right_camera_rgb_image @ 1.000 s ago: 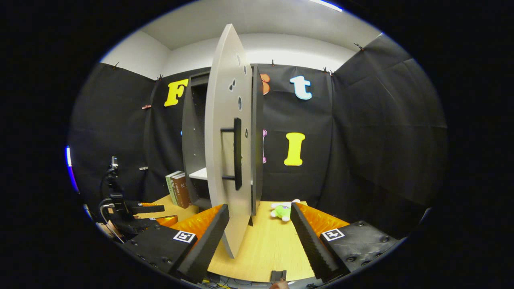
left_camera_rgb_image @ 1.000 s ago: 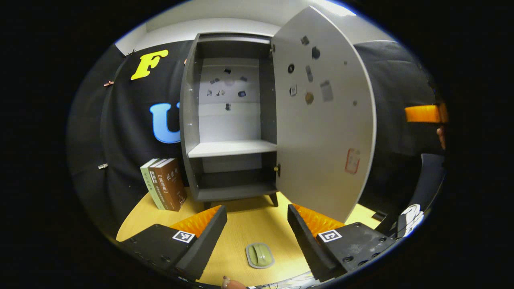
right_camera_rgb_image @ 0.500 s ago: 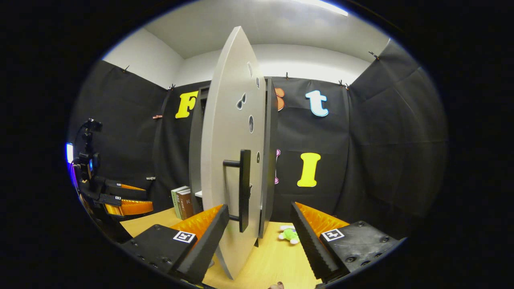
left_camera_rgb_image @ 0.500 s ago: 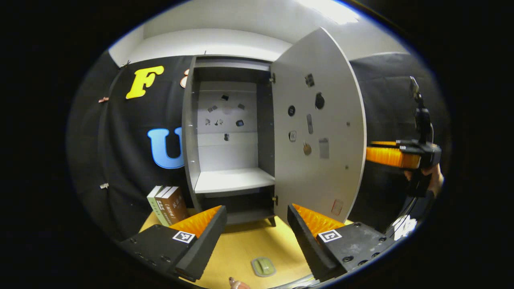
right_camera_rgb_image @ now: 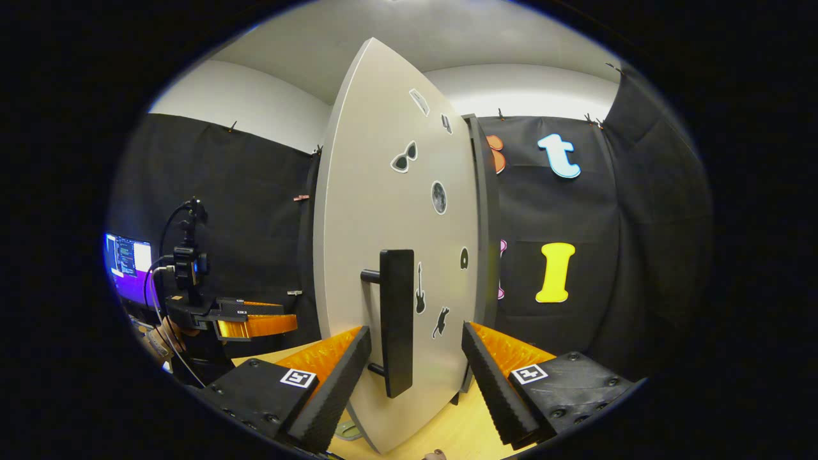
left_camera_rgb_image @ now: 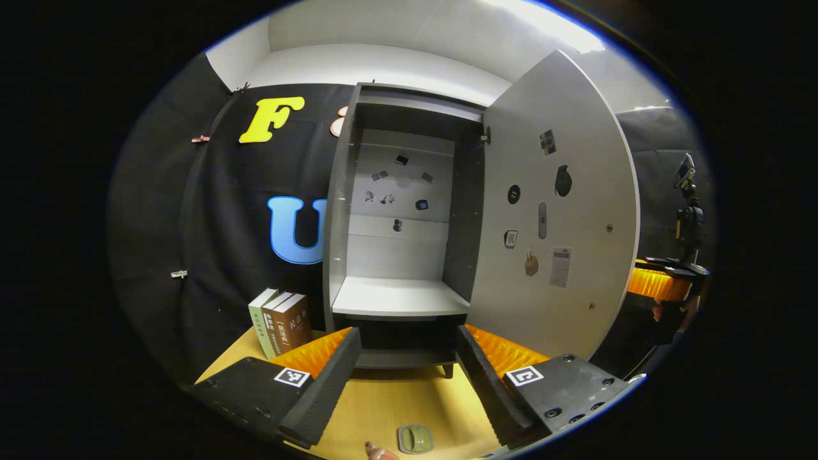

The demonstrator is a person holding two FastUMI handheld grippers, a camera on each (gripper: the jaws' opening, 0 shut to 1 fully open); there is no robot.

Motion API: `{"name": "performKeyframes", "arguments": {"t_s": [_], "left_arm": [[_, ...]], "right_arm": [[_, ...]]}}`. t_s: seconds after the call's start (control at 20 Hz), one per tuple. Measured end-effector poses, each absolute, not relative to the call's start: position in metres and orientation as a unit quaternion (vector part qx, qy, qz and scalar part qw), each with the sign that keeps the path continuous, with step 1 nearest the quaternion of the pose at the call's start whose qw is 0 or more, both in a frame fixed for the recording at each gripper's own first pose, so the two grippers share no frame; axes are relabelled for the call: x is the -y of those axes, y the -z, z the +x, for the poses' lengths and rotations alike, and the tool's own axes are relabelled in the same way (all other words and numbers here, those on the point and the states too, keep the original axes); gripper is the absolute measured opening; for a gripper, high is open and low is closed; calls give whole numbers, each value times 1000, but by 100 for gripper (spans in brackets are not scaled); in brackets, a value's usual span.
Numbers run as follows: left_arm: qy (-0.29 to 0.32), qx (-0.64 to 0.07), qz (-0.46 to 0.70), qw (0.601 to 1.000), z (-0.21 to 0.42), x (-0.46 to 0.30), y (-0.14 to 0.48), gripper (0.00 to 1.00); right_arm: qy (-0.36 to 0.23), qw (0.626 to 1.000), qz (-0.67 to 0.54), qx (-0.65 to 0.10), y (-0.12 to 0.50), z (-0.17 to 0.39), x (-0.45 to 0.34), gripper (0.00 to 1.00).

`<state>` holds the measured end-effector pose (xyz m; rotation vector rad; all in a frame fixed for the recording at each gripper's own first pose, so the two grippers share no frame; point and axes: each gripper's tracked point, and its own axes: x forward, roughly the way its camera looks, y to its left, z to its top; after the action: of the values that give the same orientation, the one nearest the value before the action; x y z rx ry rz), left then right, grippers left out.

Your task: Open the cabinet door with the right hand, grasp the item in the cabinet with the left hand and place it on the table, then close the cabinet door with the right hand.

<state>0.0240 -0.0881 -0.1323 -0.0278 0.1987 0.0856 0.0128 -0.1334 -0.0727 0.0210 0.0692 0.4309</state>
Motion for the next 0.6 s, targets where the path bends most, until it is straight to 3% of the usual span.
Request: {"name": "performKeyframes", "arguments": {"t_s": [0.15, 0.2, 0.3, 0.35, 0.4, 0.5, 0.6], "left_arm": [[-35, -106, -8, 994, 23, 64, 133, 94], [-27, -114, -5, 993, 20, 55, 136, 94], [-17, -125, 3, 992, 14, 34, 140, 94], [-17, -128, 4, 992, 11, 23, 140, 94], [-16, -131, 2, 991, 8, 10, 140, 96], [-18, -125, -5, 992, 5, -11, 133, 96], [-19, -117, -7, 993, 1, -28, 124, 95]], "right_arm": [[-218, 975, 21, -44, 81, 22, 98, 95], [-216, 975, 24, -46, 82, 28, 93, 99], [-209, 977, 17, -42, 82, 36, 64, 95], [-208, 977, 17, -43, 85, 38, 43, 100], [-218, 975, 24, -41, 86, 38, 21, 95], [-254, 965, 50, -33, 83, 31, -27, 96], [-252, 967, 33, -16, 73, 33, -40, 97]]}}
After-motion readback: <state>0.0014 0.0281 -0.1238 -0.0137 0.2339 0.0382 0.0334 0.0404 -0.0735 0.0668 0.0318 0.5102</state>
